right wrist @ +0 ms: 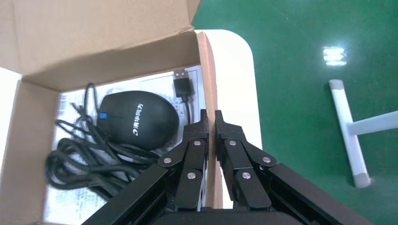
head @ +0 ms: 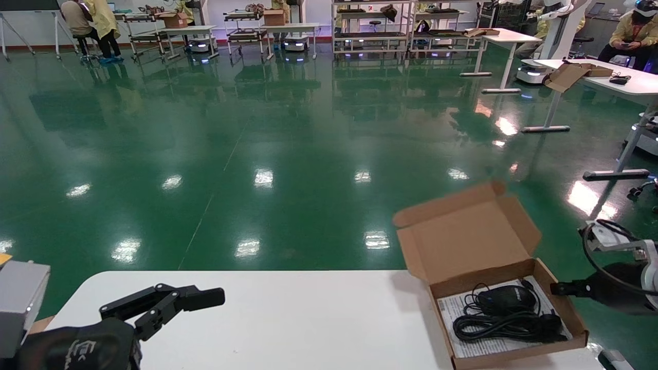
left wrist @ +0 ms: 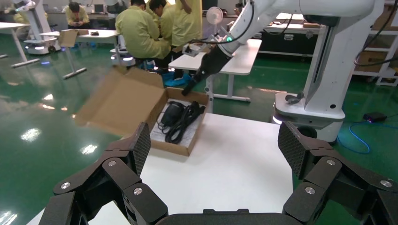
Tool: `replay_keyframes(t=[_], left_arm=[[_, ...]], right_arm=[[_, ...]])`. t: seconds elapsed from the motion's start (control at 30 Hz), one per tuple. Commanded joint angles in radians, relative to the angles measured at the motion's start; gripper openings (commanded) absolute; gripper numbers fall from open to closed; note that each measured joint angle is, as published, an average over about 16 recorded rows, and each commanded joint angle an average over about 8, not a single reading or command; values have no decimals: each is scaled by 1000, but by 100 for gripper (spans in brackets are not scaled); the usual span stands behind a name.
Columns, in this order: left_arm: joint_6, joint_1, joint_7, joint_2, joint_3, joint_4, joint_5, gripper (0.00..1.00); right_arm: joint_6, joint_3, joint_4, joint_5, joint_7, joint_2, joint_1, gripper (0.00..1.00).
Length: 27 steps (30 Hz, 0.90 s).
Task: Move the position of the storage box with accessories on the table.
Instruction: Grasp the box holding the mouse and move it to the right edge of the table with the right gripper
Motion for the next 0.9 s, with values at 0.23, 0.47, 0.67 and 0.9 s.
replay_keyframes(t=[0.23,0.47,0.67,0.9], left_arm=[[0,0,0,0,0,0,0,100],[0,0,0,0,0,0,0,100],[0,0,0,0,0,0,0,100],[0,0,0,0,0,0,0,100]], right_arm=[[128,26,24,35,-111,33,-94,0],[196,59,12,79,-197,52,-143,0],[217,88,-2,121,-246,50,-173,0],[233,115,-11,159,-301,45,-200,0]])
